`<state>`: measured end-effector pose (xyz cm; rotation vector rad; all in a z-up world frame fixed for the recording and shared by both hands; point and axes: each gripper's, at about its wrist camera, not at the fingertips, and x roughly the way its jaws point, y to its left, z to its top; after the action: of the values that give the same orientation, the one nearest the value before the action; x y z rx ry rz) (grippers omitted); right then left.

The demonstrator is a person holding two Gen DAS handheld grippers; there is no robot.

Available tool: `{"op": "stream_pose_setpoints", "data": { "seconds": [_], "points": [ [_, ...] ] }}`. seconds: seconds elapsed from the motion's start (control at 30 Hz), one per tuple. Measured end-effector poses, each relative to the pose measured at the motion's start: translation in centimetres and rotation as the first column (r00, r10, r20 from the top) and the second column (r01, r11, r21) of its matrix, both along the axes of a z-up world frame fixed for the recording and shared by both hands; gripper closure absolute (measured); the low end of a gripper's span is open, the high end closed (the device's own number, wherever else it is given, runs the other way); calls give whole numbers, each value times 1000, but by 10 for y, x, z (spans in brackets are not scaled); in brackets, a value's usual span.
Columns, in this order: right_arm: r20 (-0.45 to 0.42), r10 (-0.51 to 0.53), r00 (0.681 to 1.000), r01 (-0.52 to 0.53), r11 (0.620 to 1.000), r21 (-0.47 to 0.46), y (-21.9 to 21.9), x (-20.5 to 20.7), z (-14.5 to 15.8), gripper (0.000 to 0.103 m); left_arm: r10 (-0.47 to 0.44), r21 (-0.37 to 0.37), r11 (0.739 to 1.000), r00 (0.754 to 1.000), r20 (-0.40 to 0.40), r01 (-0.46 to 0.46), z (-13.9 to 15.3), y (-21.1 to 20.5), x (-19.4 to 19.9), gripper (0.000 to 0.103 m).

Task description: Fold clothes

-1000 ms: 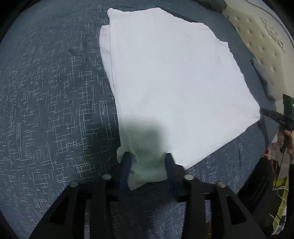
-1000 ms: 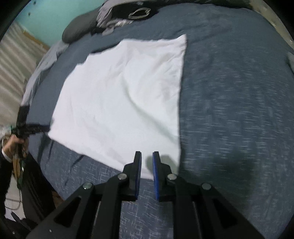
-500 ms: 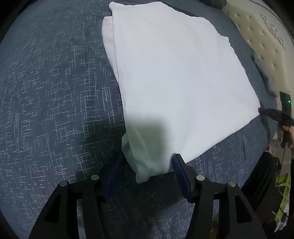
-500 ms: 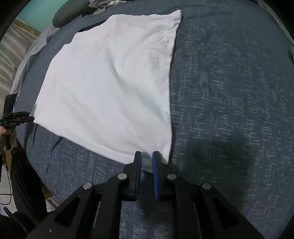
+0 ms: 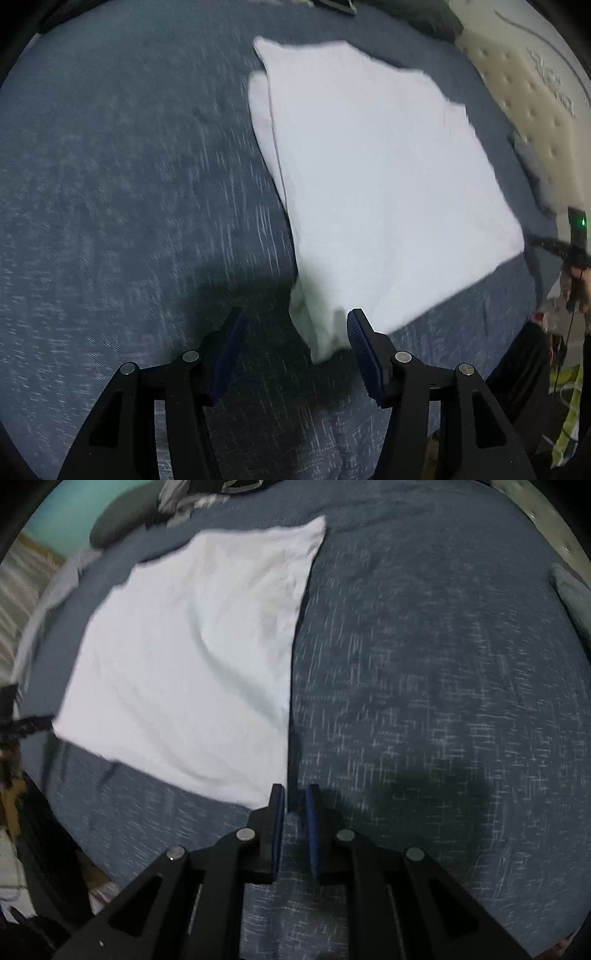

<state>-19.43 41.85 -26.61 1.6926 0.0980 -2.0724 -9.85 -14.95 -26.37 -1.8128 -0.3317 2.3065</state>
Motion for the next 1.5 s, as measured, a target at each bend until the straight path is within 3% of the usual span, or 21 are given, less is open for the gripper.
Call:
{"op": "stream_pose_setpoints", "data": {
  "seconds": [0.23,0.47,0.53,0.6,0.93,1.13,1.2,1.27,1.5],
  "points": [
    [-30,16,999,-18,999,-51,-23,-12,2,92,48,5,999,994,-93,-48,24,8,-21,42],
    [36,39,999,-41,997,68,-35,-6,-21,91,134,68,990,977,-163,-124,28,24,-44,37],
    [19,30,999,-31,998,54,-29,-5,-14,91,149,79,987,974,-173,-137,24,25,-51,33],
    [-3,23,1000,-23,999,42,-24,-5,-5,91,162,75,986,969,-186,-150,22,29,-58,21],
    [-97,-60,993,58,998,-21,-34,-44,25,91,165,44,986,957,-239,-159,15,55,-85,10],
    [-118,-141,983,136,990,-48,-43,-107,20,69,176,41,984,948,-264,-172,7,56,-100,10],
    [-128,-155,980,149,987,-57,-49,-126,19,68,175,37,984,947,-270,-172,4,56,-103,9],
    [-160,-158,974,153,987,-45,-56,-145,21,59,174,38,985,946,-275,-171,1,56,-105,9],
    [-239,-179,954,182,983,-7,-80,-203,11,53,213,43,977,925,-314,-210,1,43,-109,6]
  ]
}}
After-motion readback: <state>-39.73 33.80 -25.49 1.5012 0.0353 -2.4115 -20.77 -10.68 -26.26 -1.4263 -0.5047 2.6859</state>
